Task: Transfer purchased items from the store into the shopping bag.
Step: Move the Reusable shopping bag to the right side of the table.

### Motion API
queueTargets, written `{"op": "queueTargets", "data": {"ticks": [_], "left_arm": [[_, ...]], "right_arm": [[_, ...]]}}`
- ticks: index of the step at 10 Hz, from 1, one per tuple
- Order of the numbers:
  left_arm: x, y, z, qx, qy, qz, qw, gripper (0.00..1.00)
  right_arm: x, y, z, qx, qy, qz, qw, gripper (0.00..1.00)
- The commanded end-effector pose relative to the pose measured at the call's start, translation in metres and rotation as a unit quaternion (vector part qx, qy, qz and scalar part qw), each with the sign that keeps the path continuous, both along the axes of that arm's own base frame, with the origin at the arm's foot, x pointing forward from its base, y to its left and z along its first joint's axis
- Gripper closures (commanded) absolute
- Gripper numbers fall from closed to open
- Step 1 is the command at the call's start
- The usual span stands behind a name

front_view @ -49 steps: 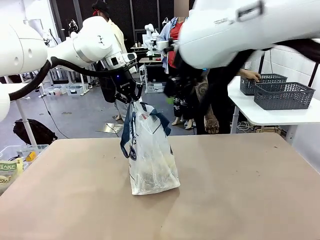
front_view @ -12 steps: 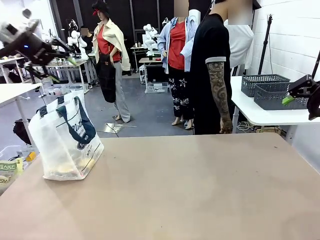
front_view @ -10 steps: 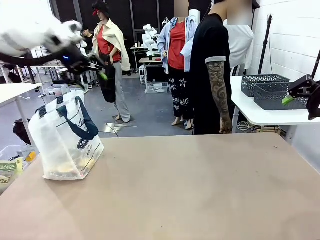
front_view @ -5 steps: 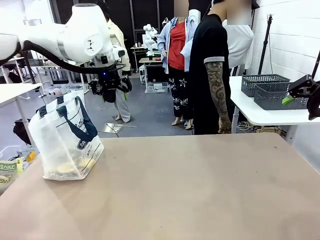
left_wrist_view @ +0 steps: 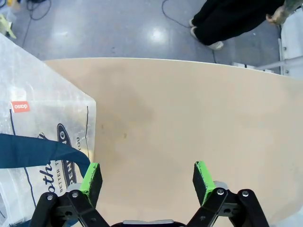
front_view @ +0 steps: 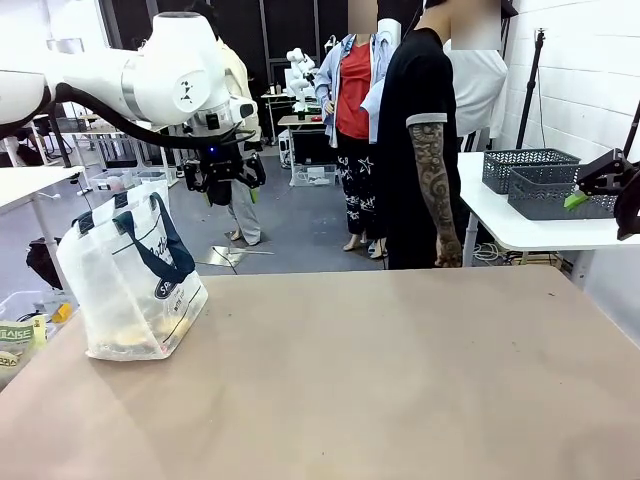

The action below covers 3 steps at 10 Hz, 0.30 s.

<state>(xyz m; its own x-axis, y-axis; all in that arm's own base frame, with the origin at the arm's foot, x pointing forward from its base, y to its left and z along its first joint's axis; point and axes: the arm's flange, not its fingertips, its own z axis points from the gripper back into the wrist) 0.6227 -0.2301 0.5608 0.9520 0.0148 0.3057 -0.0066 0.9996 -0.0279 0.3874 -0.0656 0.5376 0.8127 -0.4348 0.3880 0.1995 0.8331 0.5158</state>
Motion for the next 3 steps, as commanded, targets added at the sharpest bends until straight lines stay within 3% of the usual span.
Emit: {"op": "queueTargets", "data": {"ticks": [1, 3], "left_arm": [[-0.0034, 0.0028, -0.0004, -0.002, -0.006, 0.001, 1.0, 0.0], [-0.0034, 0.0028, -0.0004, -0.002, -0.006, 0.001, 1.0, 0.0]], "right_arm": [[-0.0006, -0.0016, 0.0012, -0.004, 0.006, 0.004, 1.0, 0.0], [-0.0006, -0.0016, 0.0012, -0.004, 0.006, 0.004, 1.0, 0.0]]}}
